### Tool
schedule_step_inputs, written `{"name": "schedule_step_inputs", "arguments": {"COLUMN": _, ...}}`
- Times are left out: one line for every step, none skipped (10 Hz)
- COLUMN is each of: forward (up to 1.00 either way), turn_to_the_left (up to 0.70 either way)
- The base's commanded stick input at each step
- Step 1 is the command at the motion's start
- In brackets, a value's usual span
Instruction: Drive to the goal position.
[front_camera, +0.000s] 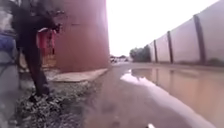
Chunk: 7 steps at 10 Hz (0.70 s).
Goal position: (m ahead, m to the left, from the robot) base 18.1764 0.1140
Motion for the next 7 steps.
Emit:
{"name": "schedule_step_inputs", "arguments": {"forward": 0.5, "turn_to_the_left": 0.0}}
{"name": "schedule_step_inputs", "arguments": {"forward": 0.5, "turn_to_the_left": 0.0}}
{"name": "schedule_step_inputs", "arguments": {"forward": 0.5, "turn_to_the_left": 0.0}}
{"name": "schedule_step_inputs", "arguments": {"forward": 0.5, "turn_to_the_left": -0.22}}
{"name": "schedule_step_inputs", "arguments": {"forward": 0.5, "turn_to_the_left": -0.5}}
{"name": "schedule_step_inputs", "arguments": {"forward": 0.5, "turn_to_the_left": -0.5}}
{"name": "schedule_step_inputs", "arguments": {"forward": 0.5, "turn_to_the_left": -0.29}}
